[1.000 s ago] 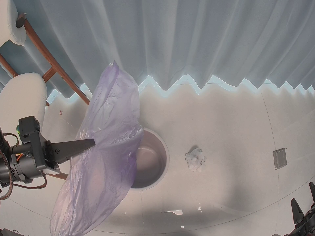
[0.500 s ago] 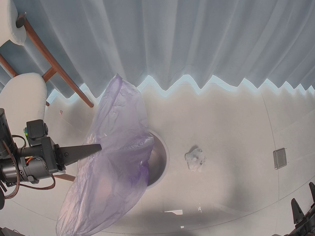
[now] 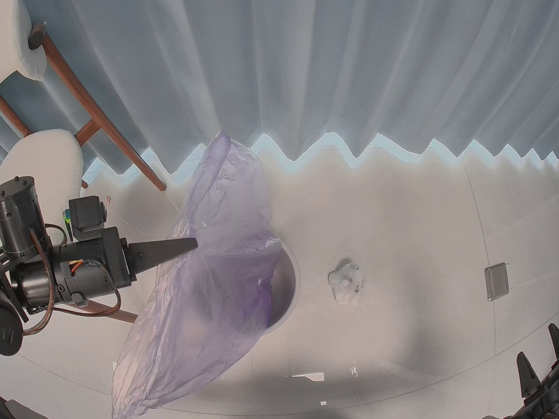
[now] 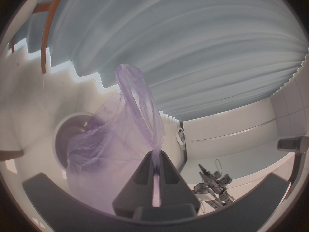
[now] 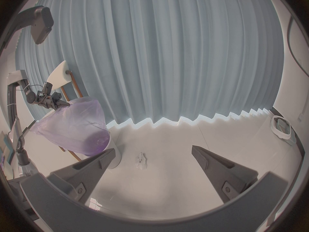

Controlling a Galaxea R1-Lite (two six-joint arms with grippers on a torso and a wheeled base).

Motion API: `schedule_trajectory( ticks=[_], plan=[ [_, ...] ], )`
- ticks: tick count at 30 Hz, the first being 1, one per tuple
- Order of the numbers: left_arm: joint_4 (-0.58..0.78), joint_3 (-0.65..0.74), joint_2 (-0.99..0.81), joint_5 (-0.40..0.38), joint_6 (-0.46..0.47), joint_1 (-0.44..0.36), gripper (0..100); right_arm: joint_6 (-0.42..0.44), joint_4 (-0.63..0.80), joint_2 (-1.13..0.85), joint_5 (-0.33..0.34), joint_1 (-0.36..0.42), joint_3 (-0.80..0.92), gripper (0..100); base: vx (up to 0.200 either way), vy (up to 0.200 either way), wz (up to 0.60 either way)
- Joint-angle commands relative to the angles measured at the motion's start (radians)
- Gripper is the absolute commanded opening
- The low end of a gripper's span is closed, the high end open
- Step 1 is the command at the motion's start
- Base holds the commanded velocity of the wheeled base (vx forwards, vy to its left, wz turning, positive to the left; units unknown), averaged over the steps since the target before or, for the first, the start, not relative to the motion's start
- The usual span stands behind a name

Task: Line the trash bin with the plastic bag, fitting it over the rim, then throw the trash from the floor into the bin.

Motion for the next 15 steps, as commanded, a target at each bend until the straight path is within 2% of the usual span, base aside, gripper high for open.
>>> schedule_trajectory(
  ticks=[1, 5, 15],
  plan=[
    [-0.006, -0.008, 0.086, 0.033, 0.049, 0.001, 0, 0.002, 0.0, -0.017, 0.0, 0.0, 0.018, 100, 0.0, 0.0, 0.0],
    [-0.017, -0.023, 0.146, 0.122, 0.105, 0.0, 0, 0.0, 0.0, -0.017, 0.0, 0.0, 0.018, 100, 0.0, 0.0, 0.0],
    [-0.051, -0.006, 0.149, 0.142, 0.11, -0.031, 0, 0.0, 0.0, -0.017, 0.0, 0.0, 0.018, 100, 0.0, 0.0, 0.0]
  ],
)
